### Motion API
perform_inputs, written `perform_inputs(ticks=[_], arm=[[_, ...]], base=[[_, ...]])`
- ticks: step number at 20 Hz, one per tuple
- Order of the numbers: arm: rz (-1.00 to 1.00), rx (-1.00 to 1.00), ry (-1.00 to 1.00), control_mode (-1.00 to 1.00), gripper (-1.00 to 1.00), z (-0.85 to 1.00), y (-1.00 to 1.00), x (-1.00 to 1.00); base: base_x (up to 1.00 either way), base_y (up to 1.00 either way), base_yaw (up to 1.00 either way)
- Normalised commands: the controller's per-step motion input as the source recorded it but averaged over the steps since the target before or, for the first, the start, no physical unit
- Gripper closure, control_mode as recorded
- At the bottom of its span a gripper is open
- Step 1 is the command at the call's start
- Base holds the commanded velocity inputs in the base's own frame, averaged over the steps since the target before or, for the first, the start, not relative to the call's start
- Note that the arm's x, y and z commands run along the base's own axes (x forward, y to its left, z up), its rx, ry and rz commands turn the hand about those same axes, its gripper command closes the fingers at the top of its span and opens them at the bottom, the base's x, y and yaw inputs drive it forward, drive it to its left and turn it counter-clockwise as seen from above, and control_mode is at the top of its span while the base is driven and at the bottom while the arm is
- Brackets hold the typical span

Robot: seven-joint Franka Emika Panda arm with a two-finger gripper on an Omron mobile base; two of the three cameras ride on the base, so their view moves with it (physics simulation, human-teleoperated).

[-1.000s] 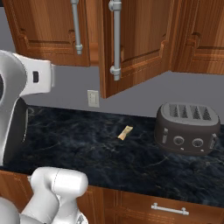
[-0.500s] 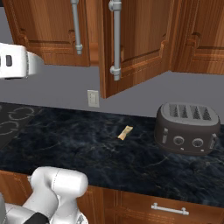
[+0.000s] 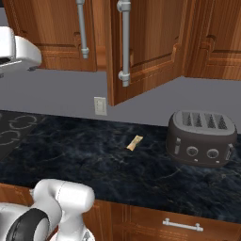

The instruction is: Pick the dish brush and sponge from the cabinet and place them on the counter.

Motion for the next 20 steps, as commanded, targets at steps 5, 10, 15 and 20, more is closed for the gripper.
perform_inputs(ticks=[5,10,15,20], arm=[[-0.08,-0.25,0.11,-1.00,-1.00,0.01,0.00,0.17],[-0.04,-0.22,0.05,-1.00,-1.00,0.02,-0.01,0.08],[-0.01,-0.23,0.00,-1.00,-1.00,0.00,-0.14,0.10],[0.00,-0.22,0.00,-1.00,-1.00,0.00,-0.36,0.06]], base=[[0.00,0.00,0.00],[0.00,0.00,0.00],[0.00,0.00,0.00],[0.00,0.00,0.00]])
